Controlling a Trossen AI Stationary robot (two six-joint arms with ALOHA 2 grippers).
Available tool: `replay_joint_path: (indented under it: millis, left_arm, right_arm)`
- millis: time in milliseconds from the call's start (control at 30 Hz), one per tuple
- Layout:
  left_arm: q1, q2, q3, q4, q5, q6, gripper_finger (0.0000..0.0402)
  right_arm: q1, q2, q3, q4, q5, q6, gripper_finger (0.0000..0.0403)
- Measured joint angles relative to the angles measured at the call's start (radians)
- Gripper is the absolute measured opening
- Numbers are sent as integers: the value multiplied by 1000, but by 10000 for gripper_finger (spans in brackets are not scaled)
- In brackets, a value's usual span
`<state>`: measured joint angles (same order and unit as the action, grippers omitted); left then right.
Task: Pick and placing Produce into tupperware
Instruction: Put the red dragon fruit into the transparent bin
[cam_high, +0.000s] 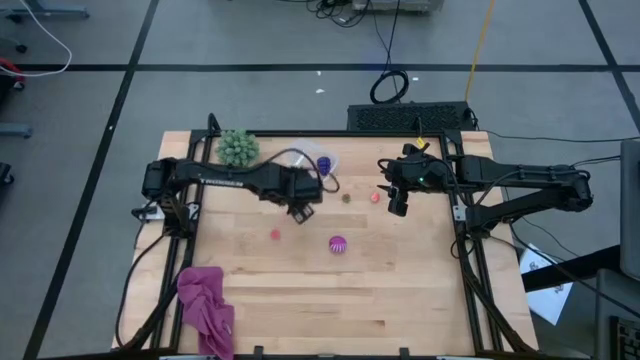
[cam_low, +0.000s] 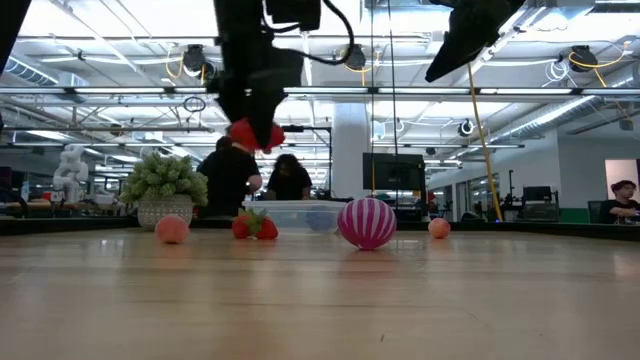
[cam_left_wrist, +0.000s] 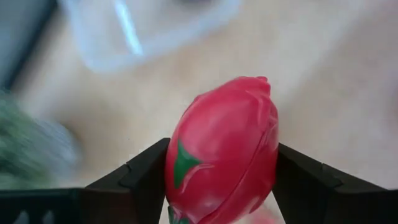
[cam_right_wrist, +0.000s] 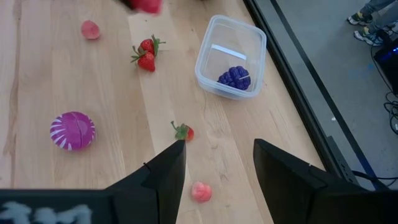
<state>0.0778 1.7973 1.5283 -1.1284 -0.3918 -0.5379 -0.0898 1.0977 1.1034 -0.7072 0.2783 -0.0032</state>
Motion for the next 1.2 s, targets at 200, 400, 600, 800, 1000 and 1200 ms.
replay_joint_path:
  millis: [200, 400, 600, 800, 1000, 1200]
  left_arm:
    - [181, 0, 20, 141, -12, 185, 244]
    - [346, 24, 19, 275, 95, 254, 244]
    - [407, 100, 20, 406, 198, 300, 244]
    - [412, 200, 18, 377, 239, 299, 244]
    - [422, 229, 18, 381, 238, 302, 244]
    - [440, 248, 18, 379, 236, 297, 244]
  right_arm:
    - [0, 0, 0, -1, 0, 3, 180]
    - [0, 0, 0, -11, -49, 22, 180]
    - [0, 0, 0, -9, -52, 20, 180]
    - [0, 0, 0, -9, -52, 18, 180]
    - [0, 0, 0, -8, -52, 17, 180]
    - [0, 0, 0, -8, -52, 18, 180]
